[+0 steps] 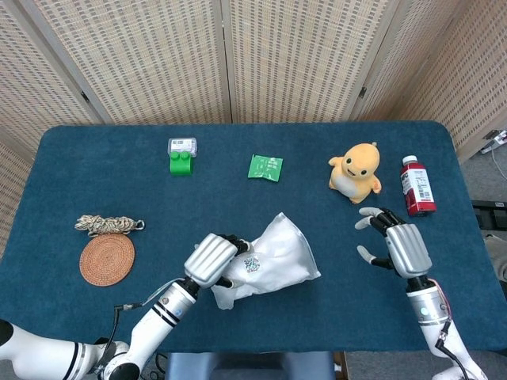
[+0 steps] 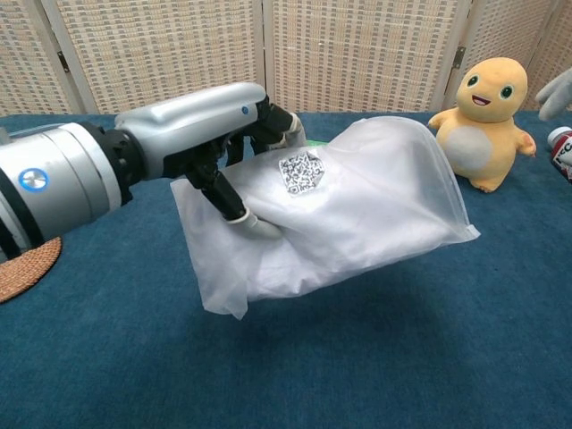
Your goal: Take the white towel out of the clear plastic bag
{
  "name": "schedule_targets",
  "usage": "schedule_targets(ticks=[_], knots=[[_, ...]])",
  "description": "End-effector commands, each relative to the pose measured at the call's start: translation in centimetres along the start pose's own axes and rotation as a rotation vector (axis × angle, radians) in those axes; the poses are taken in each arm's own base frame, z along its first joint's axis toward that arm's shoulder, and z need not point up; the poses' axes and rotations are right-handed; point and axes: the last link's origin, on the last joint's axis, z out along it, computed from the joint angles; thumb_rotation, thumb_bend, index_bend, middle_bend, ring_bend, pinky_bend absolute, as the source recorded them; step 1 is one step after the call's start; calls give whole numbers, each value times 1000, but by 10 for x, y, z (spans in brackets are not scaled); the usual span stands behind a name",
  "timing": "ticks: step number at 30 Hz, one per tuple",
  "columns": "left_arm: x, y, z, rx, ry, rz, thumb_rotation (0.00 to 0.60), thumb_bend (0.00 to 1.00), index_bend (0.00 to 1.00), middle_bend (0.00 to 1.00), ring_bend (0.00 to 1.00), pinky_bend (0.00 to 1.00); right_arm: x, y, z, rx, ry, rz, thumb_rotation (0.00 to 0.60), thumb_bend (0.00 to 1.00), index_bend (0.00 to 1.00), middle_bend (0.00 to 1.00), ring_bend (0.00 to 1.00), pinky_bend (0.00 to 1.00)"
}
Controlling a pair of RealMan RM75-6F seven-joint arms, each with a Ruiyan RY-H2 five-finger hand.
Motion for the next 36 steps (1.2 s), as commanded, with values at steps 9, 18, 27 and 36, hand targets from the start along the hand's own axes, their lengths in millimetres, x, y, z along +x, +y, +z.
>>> schedule_targets(ticks=[9,18,27,36], knots=[[1,13,-4,-41,-13,-9,600,155,461,543,470,574,-14,-26,15,94,-19,13,600,173,445,207,180,386],[1,12,-2,-34,-16,-27,600,155,461,543,470,574,-22,-44,15,178,-25,15,600,167,445,187,158,371],[3,15,-3,-41,-19,-84,600,155,461,543,470,574,-28,-52,20,202,-35,16,600,167,445,185,152,366],[6,17,-6,-54,-21,-111,600,155,462,543,470,574,-32,-57,22,225,-49,18,600,166,445,172,138,356]])
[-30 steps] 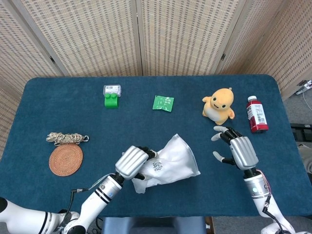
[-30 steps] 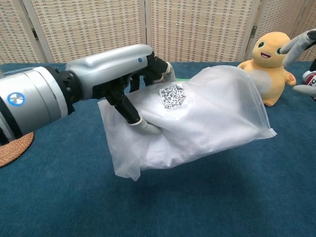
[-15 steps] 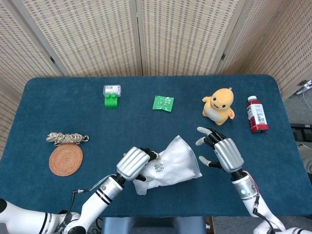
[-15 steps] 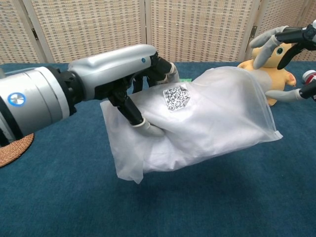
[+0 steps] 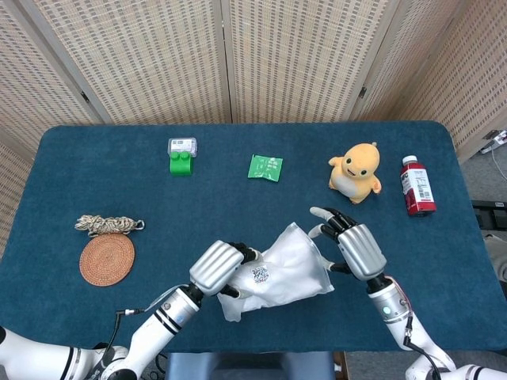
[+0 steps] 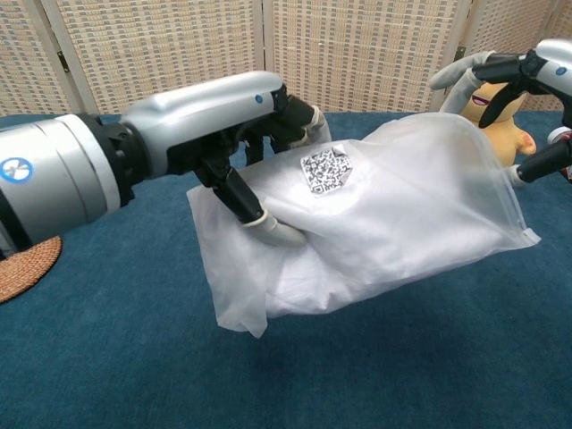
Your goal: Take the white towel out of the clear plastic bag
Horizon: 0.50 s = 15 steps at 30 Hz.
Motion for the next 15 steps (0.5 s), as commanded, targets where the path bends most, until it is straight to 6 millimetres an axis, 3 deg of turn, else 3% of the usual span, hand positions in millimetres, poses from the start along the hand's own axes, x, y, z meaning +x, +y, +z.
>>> schedule_targets(ticks=[1,6,15], knots=[[0,0,0,-1,0,-1,600,155,462,543,470,574,-1,-1,0,6,-6,0,600,166,445,170,136,354],[0,1,0,-3,1,1,600,155,462,543,470,574,-3,-4,1,16,-17,-3,600,160,427,156,124,347],[0,1,1,-2,2,4,600,155,461,543,470,574,-7,-7,4,26,-28,-1,600,140,305,129,103,334]])
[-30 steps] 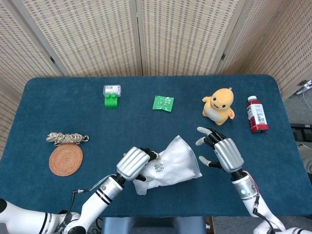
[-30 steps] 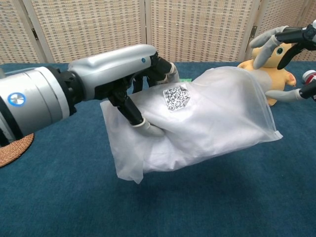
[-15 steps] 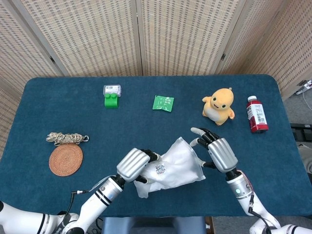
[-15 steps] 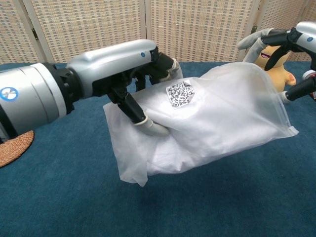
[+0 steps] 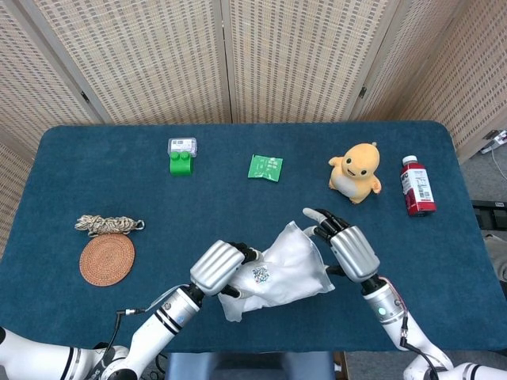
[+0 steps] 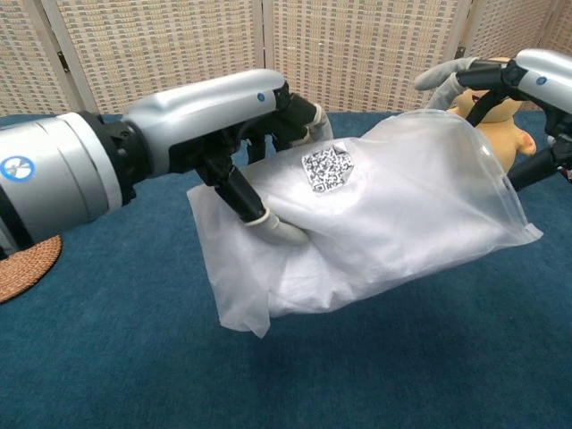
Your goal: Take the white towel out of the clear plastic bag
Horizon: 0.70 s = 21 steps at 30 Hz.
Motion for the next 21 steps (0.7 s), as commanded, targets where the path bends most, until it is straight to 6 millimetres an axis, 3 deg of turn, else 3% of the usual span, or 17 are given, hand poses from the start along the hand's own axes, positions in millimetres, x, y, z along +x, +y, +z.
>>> schedule_targets(ticks=[1,9,13,21], knots=[[0,0,0,0,0,-1,600,155,461,543,470,574,-1,-1,1,2,0,5,600,139,302,129,102,333],[0,0,-1,-1,-1,0,600,155,461,543,470,574,-8,-7,8,19,-3,27,600,137,305,129,101,332],[0,0,-1,-1,-1,0,600,155,462,543,470,574,-12,-9,10,22,-13,35,600,154,397,129,100,332],[1,-1,-1,2,0,-8,600,155,462,543,470,574,-17,-10,13,16,-23,48,600,290,565,153,101,331]])
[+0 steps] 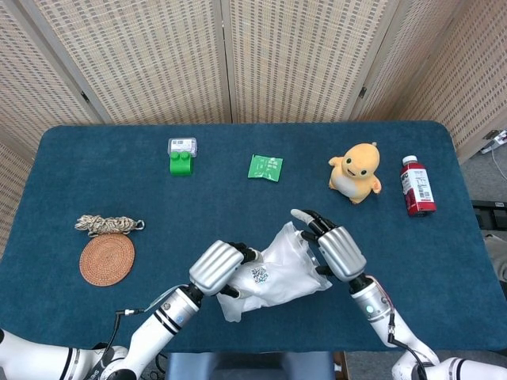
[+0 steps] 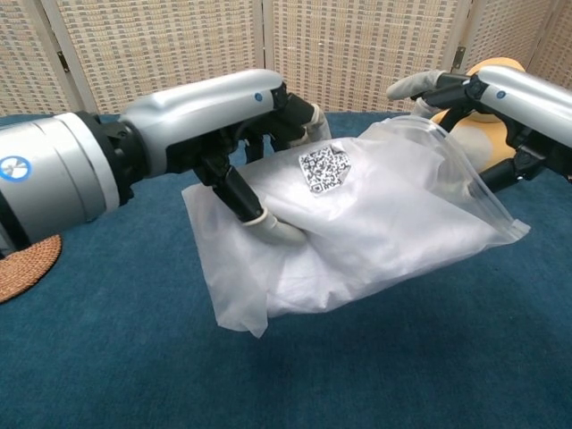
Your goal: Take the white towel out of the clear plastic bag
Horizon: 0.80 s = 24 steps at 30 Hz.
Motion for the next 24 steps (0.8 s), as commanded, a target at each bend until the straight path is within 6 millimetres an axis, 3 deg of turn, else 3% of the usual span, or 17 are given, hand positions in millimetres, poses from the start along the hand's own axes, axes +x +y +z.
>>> schedule_targets(ticks=[1,12,24], knots=[[0,0,0,0,0,-2,600,155,462,543,470,574,-1,0,0,-2,-3,-1,600,300,577,156,101,331],[-3,-7,0,21,-6,-5,600,155,460,543,470,574,-3,3,3,-23,-6,2,600,496,697,209,100,332],[-7,-29,-3,107,-11,77,600,152,375,527,430,571,1,3,27,-23,6,-13,600,552,725,229,100,332]])
